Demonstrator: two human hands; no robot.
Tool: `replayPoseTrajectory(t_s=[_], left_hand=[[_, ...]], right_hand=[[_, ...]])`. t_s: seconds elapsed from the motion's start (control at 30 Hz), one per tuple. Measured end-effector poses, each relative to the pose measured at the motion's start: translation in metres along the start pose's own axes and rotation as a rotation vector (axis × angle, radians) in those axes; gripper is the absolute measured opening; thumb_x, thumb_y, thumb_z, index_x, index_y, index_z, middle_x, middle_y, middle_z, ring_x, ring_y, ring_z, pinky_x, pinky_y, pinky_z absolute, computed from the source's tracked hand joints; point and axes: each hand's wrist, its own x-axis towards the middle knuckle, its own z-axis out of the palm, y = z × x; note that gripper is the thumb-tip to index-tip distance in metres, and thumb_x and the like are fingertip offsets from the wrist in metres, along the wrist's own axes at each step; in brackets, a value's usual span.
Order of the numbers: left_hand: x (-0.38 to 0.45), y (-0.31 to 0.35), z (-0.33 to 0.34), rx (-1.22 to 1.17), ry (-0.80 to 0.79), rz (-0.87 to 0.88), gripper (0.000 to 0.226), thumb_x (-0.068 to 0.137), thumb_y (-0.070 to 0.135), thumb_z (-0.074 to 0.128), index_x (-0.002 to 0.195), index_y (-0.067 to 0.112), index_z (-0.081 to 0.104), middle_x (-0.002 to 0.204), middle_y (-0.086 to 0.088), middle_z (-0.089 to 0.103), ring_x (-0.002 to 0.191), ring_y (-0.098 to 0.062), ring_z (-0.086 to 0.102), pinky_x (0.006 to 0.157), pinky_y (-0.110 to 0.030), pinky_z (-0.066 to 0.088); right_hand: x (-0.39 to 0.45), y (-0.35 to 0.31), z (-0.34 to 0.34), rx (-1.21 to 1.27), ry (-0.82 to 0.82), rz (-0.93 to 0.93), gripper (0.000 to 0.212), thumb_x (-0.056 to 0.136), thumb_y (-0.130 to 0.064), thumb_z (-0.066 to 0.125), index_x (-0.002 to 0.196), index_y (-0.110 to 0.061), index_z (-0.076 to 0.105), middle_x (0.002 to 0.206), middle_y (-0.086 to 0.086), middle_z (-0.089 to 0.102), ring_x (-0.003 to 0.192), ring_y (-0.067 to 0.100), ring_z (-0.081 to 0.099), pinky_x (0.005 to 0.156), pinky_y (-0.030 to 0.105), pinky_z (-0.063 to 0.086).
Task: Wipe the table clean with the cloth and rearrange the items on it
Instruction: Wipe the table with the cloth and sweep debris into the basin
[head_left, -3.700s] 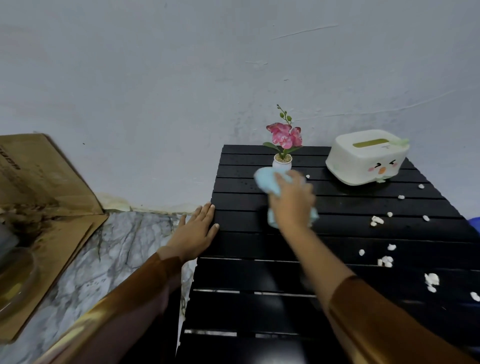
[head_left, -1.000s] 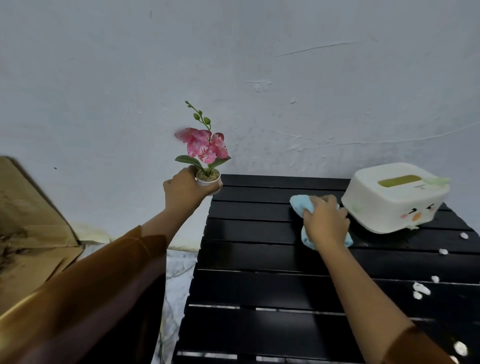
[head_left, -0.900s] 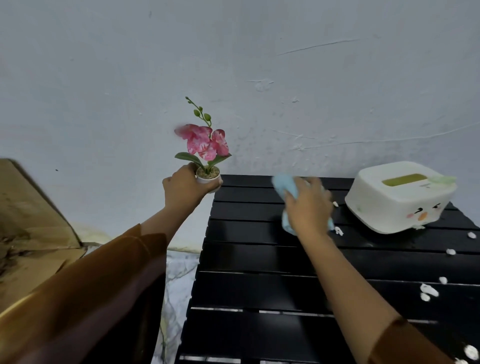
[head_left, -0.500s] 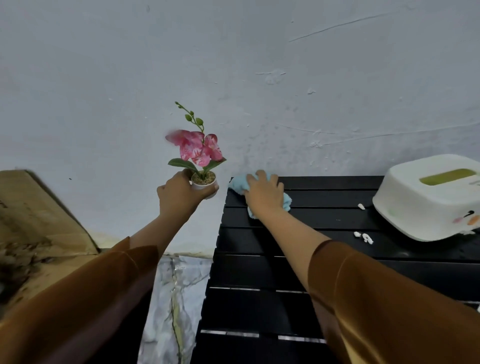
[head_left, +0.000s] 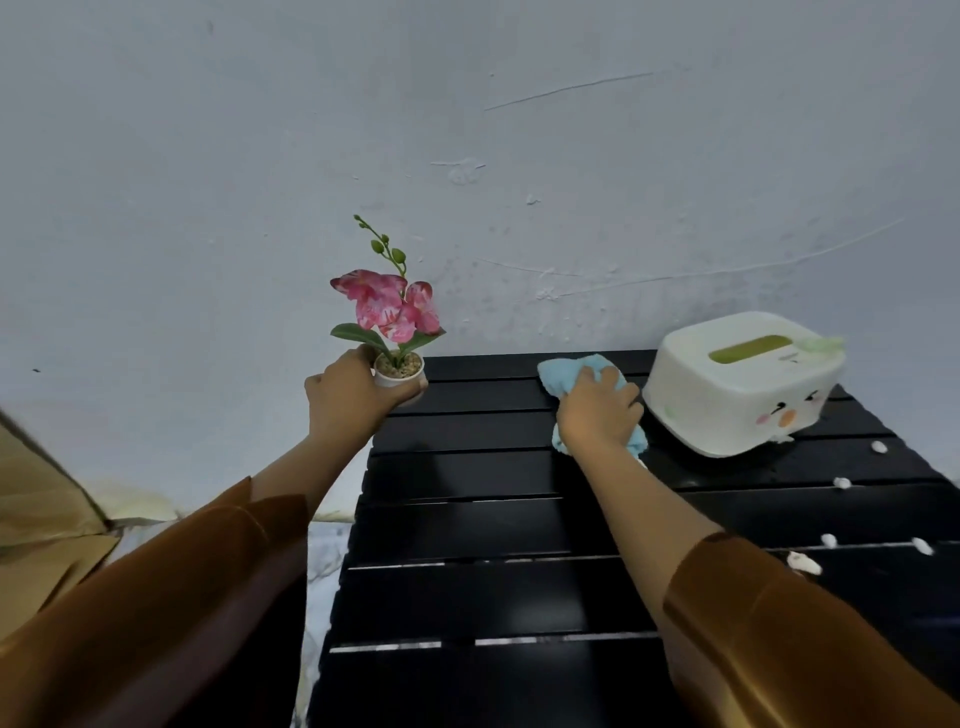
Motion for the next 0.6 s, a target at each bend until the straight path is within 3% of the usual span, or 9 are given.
replayPoseTrajectory(t_s=[0.1, 0.2, 0.37, 0.6], left_hand=[[-0.004, 0.011, 0.006, -0.016, -0.025, -0.003, 0.054, 0.061, 0.059, 0.054, 0.098, 0.021, 0.063, 0.081, 0.005, 0.064, 0.094, -0.026, 0.063, 0.090, -0.037, 0.037], [-0.006, 0.022, 0.017, -0.044, -0.046, -0.003, 0.045, 0.068, 0.056, 0.063, 0.097, 0.021, 0.063, 0.085, 0.003, 0.065, 0.097, -0.027, 0.062, 0.089, -0.037, 0.036], [-0.012, 0.035, 0.043, -0.068, -0.025, -0.035, 0.036, 0.073, 0.047, 0.070, 0.099, 0.023, 0.063, 0.102, -0.001, 0.070, 0.105, -0.028, 0.061, 0.094, -0.039, 0.036], [-0.015, 0.046, 0.080, -0.148, -0.024, -0.114, 0.046, 0.065, 0.054, 0.072, 0.093, 0.018, 0.067, 0.096, -0.003, 0.072, 0.099, -0.029, 0.063, 0.096, -0.045, 0.043]], right_hand=[[-0.020, 0.016, -0.015, 0.083, 0.081, 0.028, 0.042, 0.093, -0.022, 0.047, 0.135, -0.016, 0.042, 0.147, 0.009, 0.030, 0.124, 0.035, 0.033, 0.105, 0.041, 0.028], [-0.032, 0.006, -0.025, 0.156, 0.192, -0.066, 0.043, 0.094, -0.027, 0.046, 0.137, -0.019, 0.041, 0.147, 0.008, 0.030, 0.124, 0.035, 0.034, 0.104, 0.042, 0.029], [-0.044, -0.013, 0.000, 0.054, 0.031, -0.157, 0.049, 0.093, -0.023, 0.047, 0.140, -0.016, 0.034, 0.148, 0.007, 0.028, 0.125, 0.034, 0.033, 0.103, 0.039, 0.030], [-0.046, 0.007, 0.001, 0.015, 0.003, -0.139, 0.053, 0.093, -0.023, 0.047, 0.142, -0.014, 0.029, 0.148, 0.009, 0.027, 0.124, 0.033, 0.033, 0.103, 0.039, 0.031]])
